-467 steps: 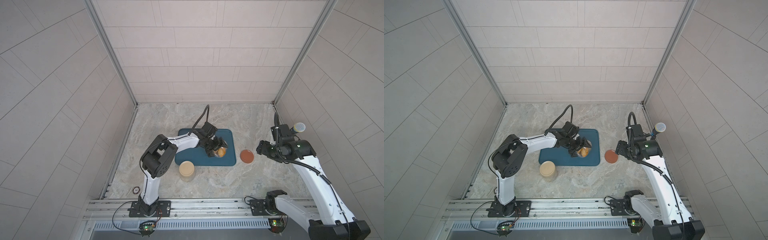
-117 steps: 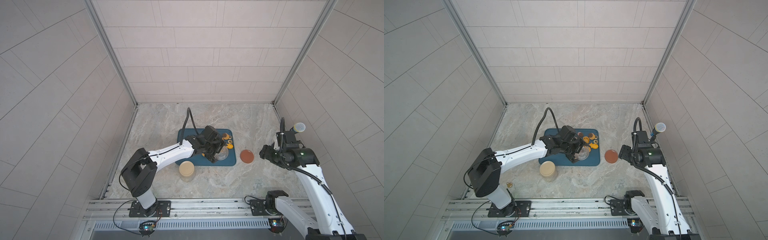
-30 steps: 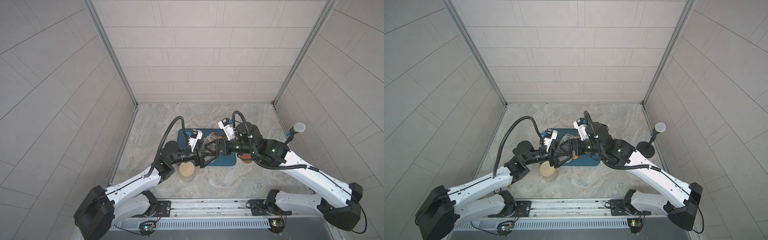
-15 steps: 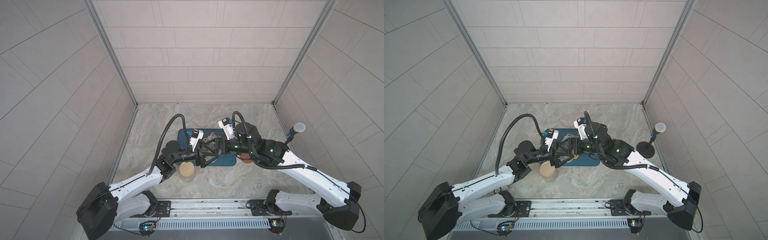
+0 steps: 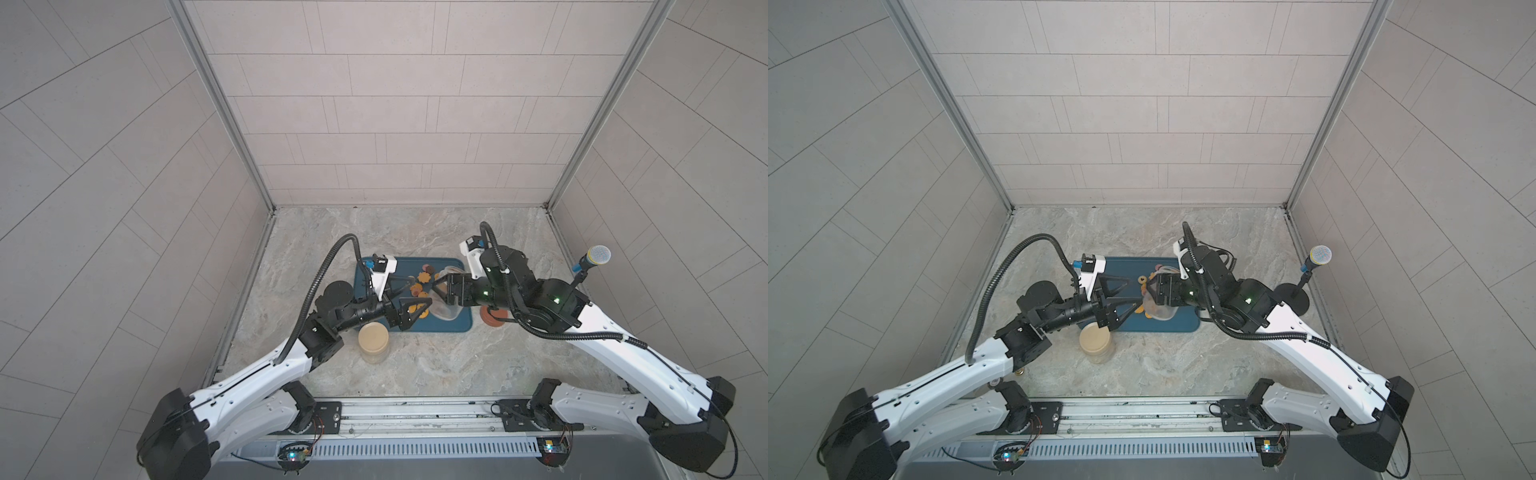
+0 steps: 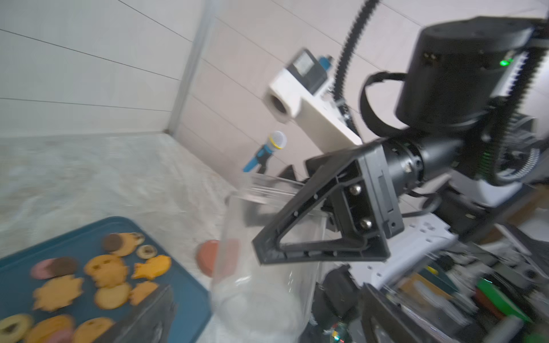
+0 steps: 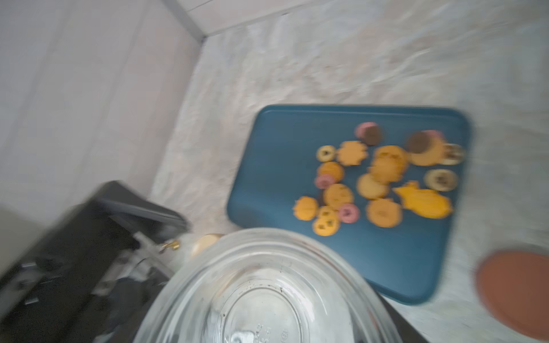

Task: Pour the cookies out of the jar
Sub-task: Place the jar at the center of the board.

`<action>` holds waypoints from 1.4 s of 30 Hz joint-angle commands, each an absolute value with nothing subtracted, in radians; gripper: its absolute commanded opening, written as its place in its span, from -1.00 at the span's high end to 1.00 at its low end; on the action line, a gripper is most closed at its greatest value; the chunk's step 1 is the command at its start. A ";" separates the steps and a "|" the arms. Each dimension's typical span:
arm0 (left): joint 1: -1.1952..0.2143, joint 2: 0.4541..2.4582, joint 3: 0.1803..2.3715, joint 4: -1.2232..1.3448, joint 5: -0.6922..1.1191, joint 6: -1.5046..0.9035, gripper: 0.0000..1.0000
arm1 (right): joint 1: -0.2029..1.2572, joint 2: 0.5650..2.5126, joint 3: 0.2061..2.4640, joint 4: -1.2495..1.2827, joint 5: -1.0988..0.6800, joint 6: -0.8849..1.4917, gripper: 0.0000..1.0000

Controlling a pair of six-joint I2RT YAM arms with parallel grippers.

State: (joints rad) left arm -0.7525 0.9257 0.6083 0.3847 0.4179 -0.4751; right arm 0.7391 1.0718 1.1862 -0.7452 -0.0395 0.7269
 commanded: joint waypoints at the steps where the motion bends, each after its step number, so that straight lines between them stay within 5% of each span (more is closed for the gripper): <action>1: -0.742 0.862 0.705 -0.020 -0.081 -0.468 -1.00 | 0.738 1.020 1.175 -0.940 0.229 0.641 1.00; 3: -0.711 0.854 0.745 -0.161 -0.223 -0.518 -1.00 | 0.739 0.987 1.097 -0.943 0.256 0.628 1.00; 10: -0.581 0.870 0.787 -0.319 -0.118 -0.609 -1.00 | 0.784 0.879 0.806 -0.787 0.226 0.635 1.00; 25: -0.479 0.876 0.758 -0.361 -0.015 -0.661 -0.94 | 0.938 1.166 0.694 -0.474 0.236 0.842 1.00; 37: -0.454 0.823 0.704 -0.365 0.003 -0.719 -0.89 | 0.945 1.147 0.641 -0.484 0.279 0.886 1.00; 40: -0.452 0.805 0.700 -0.377 0.000 -0.719 -0.88 | 0.945 1.141 0.652 -0.500 0.267 0.883 0.31; 42: -0.451 0.802 0.708 -0.388 0.002 -0.716 -0.88 | 0.951 1.131 0.661 -0.524 0.270 0.884 -0.35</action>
State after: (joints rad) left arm -0.4583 0.8192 0.7082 -0.3695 0.0006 -0.7109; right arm 0.9424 1.1561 0.6392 -0.4988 0.2409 0.8597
